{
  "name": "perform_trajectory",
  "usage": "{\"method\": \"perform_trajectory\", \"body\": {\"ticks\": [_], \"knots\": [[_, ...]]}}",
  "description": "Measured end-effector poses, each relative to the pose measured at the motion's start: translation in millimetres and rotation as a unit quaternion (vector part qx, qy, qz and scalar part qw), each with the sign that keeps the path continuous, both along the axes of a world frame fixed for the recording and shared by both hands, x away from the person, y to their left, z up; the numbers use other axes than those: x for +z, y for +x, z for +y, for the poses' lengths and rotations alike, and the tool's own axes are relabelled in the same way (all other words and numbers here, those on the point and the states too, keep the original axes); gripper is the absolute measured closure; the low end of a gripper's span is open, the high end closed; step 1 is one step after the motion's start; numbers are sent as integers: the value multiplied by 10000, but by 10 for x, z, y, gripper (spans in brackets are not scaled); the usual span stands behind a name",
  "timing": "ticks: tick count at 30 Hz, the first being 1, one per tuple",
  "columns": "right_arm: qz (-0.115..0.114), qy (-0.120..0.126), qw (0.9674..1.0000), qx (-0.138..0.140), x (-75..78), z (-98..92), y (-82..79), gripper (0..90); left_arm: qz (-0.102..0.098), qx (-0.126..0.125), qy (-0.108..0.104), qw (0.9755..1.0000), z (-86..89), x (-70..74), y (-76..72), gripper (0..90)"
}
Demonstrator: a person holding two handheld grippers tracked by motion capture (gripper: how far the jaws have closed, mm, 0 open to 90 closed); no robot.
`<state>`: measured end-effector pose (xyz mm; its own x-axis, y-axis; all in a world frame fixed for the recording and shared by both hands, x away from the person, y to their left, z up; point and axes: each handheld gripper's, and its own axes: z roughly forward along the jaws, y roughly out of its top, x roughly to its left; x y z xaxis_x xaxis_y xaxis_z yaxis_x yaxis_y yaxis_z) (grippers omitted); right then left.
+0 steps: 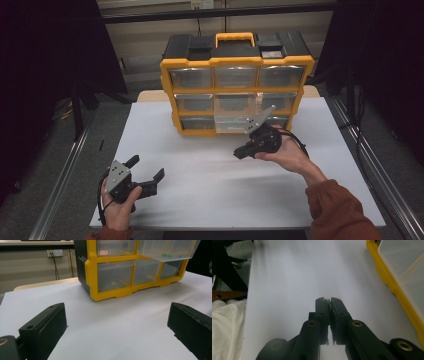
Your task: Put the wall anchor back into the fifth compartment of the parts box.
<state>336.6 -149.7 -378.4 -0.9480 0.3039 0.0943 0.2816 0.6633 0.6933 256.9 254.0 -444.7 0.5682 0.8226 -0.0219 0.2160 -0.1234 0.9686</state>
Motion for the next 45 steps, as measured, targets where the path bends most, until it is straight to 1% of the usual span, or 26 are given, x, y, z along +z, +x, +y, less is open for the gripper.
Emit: {"method": "perform_trajectory", "body": {"ticks": [1, 3, 4, 5, 6, 9, 10, 11, 14, 16, 17, 20, 22, 24, 26, 27, 30, 31, 33, 35, 36, 38, 39, 42, 44, 45], "knots": [[-69, 53, 10000, -10, 66, -13, -14, 849, 2, 4, 17, 10000, 1, -1, -2, 24], [-152, 162, 9997, 28, 152, -23, -26, 849, 3, 27, -38, 10000, -7, -5, -5, 24], [-215, 196, 9996, 26, 196, -27, -30, 849, 10, 25, 32, 10000, 1, -2, -9, 24], [-254, 224, 9994, 26, 238, -27, -33, 849, 15, 58, 25, 10000, -2, 0, -16, 24], [-306, 244, 9992, 25, 282, -25, -26, 849, -4, 70, 76, 9999, 5, 2, -19, 24], [-377, 211, 9991, 44, 379, -9, -10, 849, 1, 62, 33, 10000, 8, 1, -25, 24], [-442, 200, 9988, 78, 427, -1, -2, 849, -8, 78, 2, 10000, 3, 0, -26, 24], [-452, 211, 9987, 77, 459, 3, -5, 849, -2, 65, 28, 10000, 8, 0, -26, 24], [-607, 232, 9979, 78, 606, 11, 4, 849, 0, 31, 18, 10000, 15, 0, -27, 24], [-693, 248, 9973, 65, 697, 9, 16, 849, -20, 93, 67, 9999, 20, 3, -33, 24], [-723, 259, 9970, 48, 732, 6, 20, 849, -11, 51, 14, 10000, 20, 0, -33, 24], [-829, 283, 9962, 6, 873, -10, 54, 849, 0, 56, 22, 10000, 21, 1, -35, 24], [-862, 255, 9959, -29, 946, -12, 84, 849, -8, 91, 70, 9999, 22, 2, -34, 24], [-811, 254, 9964, -39, 1002, -12, 131, 849, -1, 59, 27, 10000, 17, 4, -29, 24], [-820, 200, 9964, -99, 1044, -5, 173, 849, 6, 56, 34, 10000, 14, 5, -27, 24], [-829, 130, 9964, -109, 1071, 4, 195, 849, 5, 17, 23, 10000, 14, 2, -22, 24], [-879, -12, 9960, -140, 1177, 42, 259, 849, 26, 44, 59, 10000, 21, 0, -28, 24], [-893, -25, 9959, -167, 1204, 48, 275, 849, 8, 26, 14, 10000, 25, 0, -28, 24], [-929, -93, 9954, -199, 1270, 60, 317, 848, -3, 33, 7, 10000, 32, 2, -33, 24], [-947, -161, 9950, -262, 1321, 68, 361, 849, 0, 61, 18, 10000, 32, 8, -39, 24], [-968, -254, 9945, -318, 1339, 78, 388, 848, -21, 58, 60, 10000, 35, 11, -36, 24], [-948, -385, 9940, -374, 1350, 89, 431, 849, -21, 14, 2, 10000, 20, 6, -22, 24], [-923, -485, 9937, -413, 1349, 96, 465, 848, -21, 15, 59, 10000, 21, 8, -19, 24], [-834, -633, 9931, -530, 1338, 98, 562, 849, 5, 29, 20, 10000, 6, 6, -12, 24], [-771, -702, 9928, -592, 1329, 102, 611, 849, -16, 45, 84, 10000, 13, 8, -10, 24], [-710, -760, 9927, -602, 1320, 113, 641, 848, -20, 43, 68, 10000, 11, 8, -9, 24]]}}
